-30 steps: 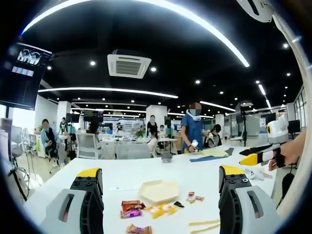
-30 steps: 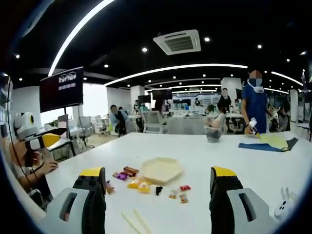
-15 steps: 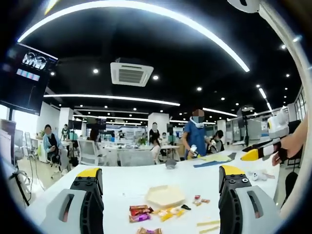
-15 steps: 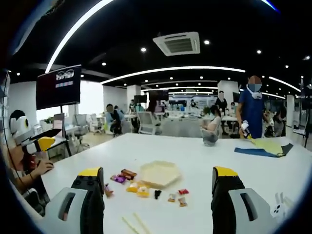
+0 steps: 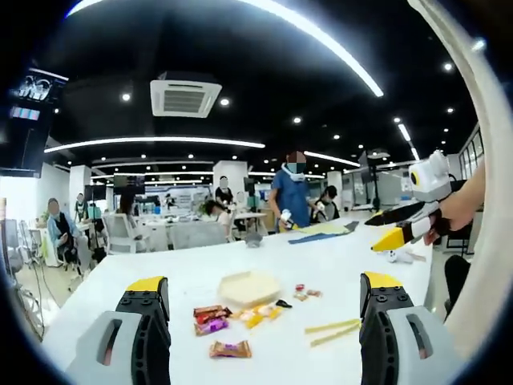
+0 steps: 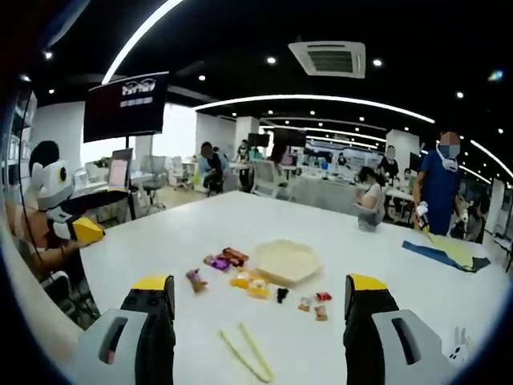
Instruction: Place the target food into the container with the food tongs after gripping and lifting it, then release it inside without dropping or visibly crushing the food.
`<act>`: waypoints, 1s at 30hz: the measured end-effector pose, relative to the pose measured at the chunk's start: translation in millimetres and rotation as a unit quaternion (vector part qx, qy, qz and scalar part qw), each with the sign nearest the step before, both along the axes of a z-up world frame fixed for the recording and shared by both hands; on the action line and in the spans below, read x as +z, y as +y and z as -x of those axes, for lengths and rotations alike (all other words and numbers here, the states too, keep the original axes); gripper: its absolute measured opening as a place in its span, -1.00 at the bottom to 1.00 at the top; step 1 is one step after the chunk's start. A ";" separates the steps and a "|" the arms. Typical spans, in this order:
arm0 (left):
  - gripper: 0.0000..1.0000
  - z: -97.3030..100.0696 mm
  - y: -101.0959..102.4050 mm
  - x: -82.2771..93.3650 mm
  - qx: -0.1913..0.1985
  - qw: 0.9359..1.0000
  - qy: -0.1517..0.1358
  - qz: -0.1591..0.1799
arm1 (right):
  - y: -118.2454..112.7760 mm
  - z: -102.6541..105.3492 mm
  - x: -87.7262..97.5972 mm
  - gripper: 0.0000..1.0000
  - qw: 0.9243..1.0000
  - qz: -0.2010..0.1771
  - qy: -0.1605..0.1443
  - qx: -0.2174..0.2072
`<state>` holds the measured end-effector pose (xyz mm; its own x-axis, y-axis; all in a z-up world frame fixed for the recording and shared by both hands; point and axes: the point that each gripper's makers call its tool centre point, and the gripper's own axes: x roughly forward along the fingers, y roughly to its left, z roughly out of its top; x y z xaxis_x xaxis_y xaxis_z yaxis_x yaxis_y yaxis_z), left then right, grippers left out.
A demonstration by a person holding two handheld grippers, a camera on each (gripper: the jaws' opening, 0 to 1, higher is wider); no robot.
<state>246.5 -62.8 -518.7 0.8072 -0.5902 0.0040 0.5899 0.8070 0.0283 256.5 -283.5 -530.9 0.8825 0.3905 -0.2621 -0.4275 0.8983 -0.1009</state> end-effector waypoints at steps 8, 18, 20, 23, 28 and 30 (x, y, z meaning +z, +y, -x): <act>0.72 6.3 -11.1 -16.3 -0.030 0.999 0.027 -0.001 | 5.9 4.6 -6.5 0.75 1.000 -0.005 0.014 0.000; 0.54 0.2 -33.2 -38.3 -0.071 0.996 0.052 -0.011 | 3.3 9.2 -10.8 0.74 1.000 -0.008 0.025 -0.003; 0.52 -0.5 -38.5 -42.8 -0.079 0.995 0.057 -0.012 | 1.8 9.4 -9.9 0.74 1.000 -0.007 0.024 -0.003; 0.50 -0.5 -46.6 -51.5 -0.090 0.994 0.065 -0.014 | -0.3 10.4 -8.8 0.74 1.000 -0.007 0.024 -0.004; 0.48 -1.7 -60.9 -64.6 -0.106 0.991 0.074 -0.020 | -5.2 13.6 -10.6 0.74 1.000 -0.006 0.029 -0.005; 0.46 -2.3 -65.5 -67.5 -0.111 0.991 0.078 -0.022 | -7.4 14.4 -11.4 0.74 1.000 -0.006 0.030 -0.005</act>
